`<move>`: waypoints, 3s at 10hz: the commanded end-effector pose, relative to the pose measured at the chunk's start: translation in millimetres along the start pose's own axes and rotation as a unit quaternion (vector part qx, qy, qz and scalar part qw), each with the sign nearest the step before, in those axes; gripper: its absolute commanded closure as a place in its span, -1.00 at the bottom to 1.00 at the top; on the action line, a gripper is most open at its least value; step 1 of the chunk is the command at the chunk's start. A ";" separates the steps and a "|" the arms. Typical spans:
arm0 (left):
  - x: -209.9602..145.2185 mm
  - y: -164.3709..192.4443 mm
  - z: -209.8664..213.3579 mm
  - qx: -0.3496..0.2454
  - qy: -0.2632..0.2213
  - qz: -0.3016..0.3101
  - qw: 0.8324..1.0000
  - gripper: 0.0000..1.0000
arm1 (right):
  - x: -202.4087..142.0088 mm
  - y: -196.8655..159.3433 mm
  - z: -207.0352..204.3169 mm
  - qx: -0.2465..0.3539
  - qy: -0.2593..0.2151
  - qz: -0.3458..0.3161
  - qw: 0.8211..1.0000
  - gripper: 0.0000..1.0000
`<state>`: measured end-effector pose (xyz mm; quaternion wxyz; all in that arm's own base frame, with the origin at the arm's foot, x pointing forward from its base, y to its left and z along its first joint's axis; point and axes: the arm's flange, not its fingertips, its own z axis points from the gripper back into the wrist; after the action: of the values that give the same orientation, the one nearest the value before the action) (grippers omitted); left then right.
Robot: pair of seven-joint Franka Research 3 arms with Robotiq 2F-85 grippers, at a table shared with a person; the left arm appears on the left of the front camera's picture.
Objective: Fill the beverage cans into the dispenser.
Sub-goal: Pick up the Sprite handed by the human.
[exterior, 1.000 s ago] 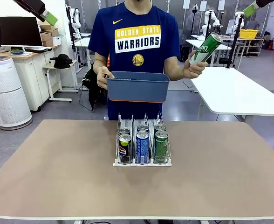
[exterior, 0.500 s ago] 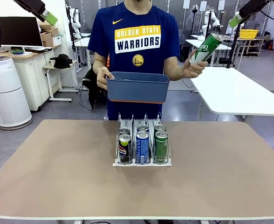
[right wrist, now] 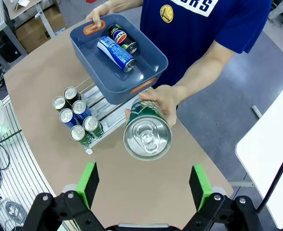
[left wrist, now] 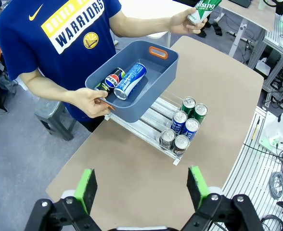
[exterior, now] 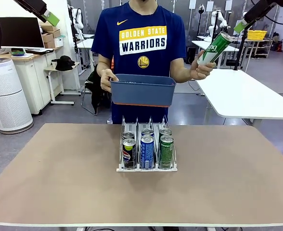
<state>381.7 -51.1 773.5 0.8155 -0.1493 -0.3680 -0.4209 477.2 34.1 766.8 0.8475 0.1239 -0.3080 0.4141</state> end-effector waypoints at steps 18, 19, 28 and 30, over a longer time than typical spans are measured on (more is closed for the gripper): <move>-0.8 -1.2 -0.5 0.001 0.002 0.000 1.000 -1.00 | 8.3 -19.8 -65.0 0.063 0.025 0.022 0.997 -1.00; -0.8 -1.2 -0.5 0.001 0.002 0.000 1.000 -1.00 | 8.3 -19.8 -65.0 0.063 0.025 0.022 0.997 -1.00; -0.8 -1.2 -0.5 0.001 0.002 0.000 1.000 -1.00 | 6.8 -21.3 -65.2 0.083 0.020 0.024 0.996 0.89; -0.8 -1.2 -0.5 0.001 0.002 0.000 1.000 -1.00 | 6.8 -22.2 -64.0 0.082 0.011 0.025 0.996 1.00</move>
<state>381.8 -51.2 773.5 0.8155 -0.1493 -0.3680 -0.4209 522.7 55.1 719.7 0.8348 0.1667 -0.2539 0.4591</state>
